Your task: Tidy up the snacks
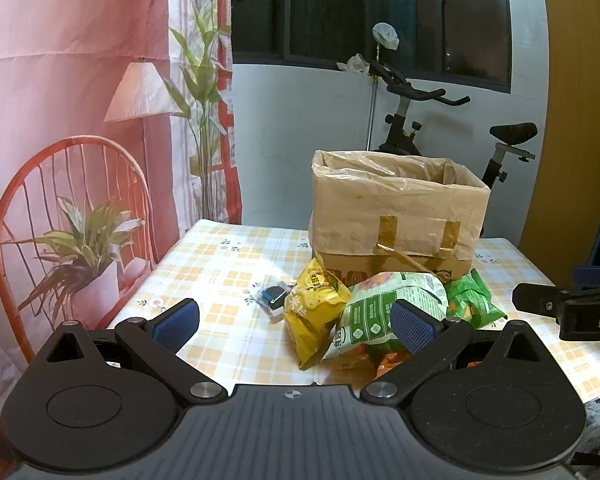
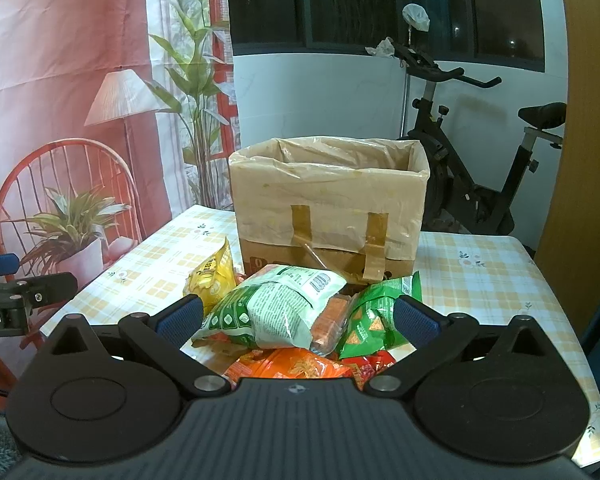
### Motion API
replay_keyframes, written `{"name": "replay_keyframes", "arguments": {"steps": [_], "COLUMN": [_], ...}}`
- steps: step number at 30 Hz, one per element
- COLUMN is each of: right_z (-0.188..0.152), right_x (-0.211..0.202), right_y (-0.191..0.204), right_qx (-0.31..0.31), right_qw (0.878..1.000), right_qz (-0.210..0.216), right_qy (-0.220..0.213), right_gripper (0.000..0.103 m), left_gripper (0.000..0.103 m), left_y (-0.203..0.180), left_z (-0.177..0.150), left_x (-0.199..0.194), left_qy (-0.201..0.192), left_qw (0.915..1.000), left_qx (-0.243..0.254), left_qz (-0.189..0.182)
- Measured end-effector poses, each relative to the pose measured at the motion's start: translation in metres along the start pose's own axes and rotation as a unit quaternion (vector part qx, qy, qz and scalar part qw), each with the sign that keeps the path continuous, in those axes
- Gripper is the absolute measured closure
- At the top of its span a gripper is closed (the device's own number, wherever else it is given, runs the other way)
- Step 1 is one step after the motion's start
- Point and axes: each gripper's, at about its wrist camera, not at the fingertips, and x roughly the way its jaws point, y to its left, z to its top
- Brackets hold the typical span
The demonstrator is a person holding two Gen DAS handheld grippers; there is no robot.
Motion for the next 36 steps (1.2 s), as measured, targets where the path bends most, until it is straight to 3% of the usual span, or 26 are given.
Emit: {"name": "replay_keyframes", "arguments": {"steps": [36], "right_z": [-0.0030], "right_x": [0.0032], "right_y": [-0.0049], "right_qx": [0.009], "right_qw": [1.000], "right_qz": [0.003], "right_qy": [0.004], "right_gripper": [0.000], "left_gripper": [0.001], "left_y": [0.0022], "left_z": [-0.0037], "left_x": [0.0053], "left_qy": [0.014], "left_qw": [0.9999], "left_qx": [-0.006], "left_qz": [-0.006]}}
